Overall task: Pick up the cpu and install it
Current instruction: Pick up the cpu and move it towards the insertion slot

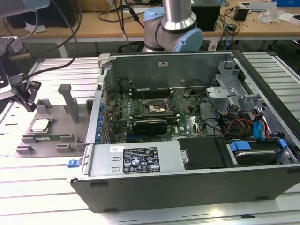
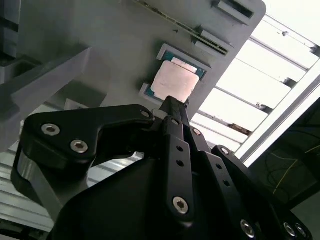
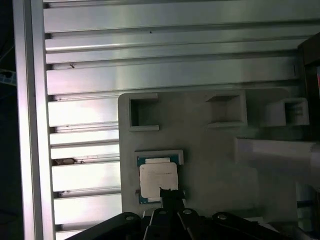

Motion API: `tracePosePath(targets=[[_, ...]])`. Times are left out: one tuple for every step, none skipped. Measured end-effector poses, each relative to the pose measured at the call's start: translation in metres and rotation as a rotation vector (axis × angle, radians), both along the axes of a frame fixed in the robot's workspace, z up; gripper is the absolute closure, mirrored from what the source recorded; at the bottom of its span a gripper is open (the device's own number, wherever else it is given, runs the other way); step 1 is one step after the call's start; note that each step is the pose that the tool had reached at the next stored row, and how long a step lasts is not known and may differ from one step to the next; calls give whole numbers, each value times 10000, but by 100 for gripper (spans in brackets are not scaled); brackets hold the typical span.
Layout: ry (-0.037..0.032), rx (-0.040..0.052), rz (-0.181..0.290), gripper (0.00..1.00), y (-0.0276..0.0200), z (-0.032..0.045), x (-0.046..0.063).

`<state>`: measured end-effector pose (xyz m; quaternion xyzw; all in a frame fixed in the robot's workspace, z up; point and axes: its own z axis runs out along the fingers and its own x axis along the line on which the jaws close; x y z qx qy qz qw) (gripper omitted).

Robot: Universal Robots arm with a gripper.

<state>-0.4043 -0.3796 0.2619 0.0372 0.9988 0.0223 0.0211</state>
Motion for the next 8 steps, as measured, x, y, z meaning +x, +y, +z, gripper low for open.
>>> tracePosePath(targets=[[1,0,0,89,-6,-20,0],[1,0,0,89,-9,-39,-1],[0,-1,15,89,-13,-80,-1],[1,-1,53,89,-14,-108,0],[1,-1,84,89,-14,-128,0],[1,-1,113,89,-15,-147,-1],[1,-1,148,89,-16,-171,0],[1,-1,187,89,-18,-193,0]])
